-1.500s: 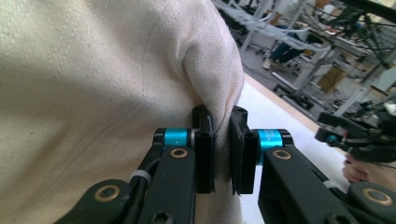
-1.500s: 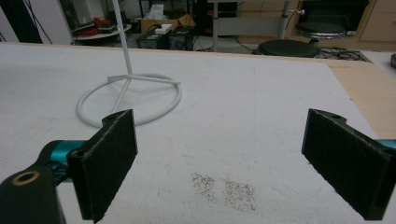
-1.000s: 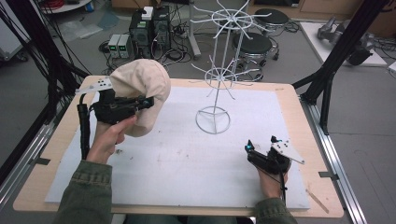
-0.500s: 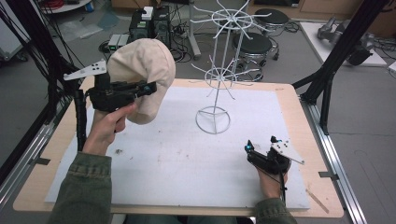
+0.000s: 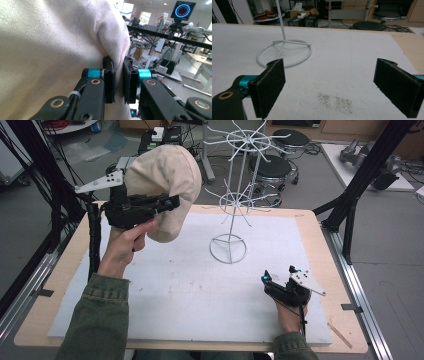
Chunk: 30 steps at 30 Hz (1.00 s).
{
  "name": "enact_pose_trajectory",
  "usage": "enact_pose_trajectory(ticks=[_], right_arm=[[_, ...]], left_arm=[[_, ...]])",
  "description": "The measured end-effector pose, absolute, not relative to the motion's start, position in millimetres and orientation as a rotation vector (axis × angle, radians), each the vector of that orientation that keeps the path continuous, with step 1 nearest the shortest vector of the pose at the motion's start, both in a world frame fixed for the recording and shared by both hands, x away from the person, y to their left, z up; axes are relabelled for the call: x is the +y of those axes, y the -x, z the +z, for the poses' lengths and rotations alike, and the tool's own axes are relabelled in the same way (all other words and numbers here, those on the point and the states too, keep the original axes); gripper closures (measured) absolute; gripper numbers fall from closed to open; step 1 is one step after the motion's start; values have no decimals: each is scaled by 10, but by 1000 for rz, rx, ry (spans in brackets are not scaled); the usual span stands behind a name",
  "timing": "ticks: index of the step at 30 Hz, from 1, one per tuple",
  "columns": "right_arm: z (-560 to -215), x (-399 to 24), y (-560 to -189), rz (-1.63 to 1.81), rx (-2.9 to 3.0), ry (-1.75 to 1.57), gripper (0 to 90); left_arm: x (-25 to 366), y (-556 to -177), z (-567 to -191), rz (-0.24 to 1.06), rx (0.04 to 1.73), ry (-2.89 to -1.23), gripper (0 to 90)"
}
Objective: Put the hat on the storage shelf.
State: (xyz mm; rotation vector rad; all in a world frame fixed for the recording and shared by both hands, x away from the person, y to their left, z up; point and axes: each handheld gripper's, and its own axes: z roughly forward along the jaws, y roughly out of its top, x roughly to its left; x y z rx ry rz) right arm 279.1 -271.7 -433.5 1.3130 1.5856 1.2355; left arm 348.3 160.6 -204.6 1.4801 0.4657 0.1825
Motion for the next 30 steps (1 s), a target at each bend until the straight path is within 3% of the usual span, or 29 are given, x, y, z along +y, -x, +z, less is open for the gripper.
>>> enact_pose_trajectory(ticks=[12, 30], right_arm=[[-4337, -2708, -2787, 1241, 1594, -1309, 94], [-4342, -2715, -2793, 1245, 1601, -1314, 94]], left_arm=[[1520, -3570, -1647, 205, 429, -1465, 816], [1155, -4206, -1371, 95, 438, -1441, 813]])
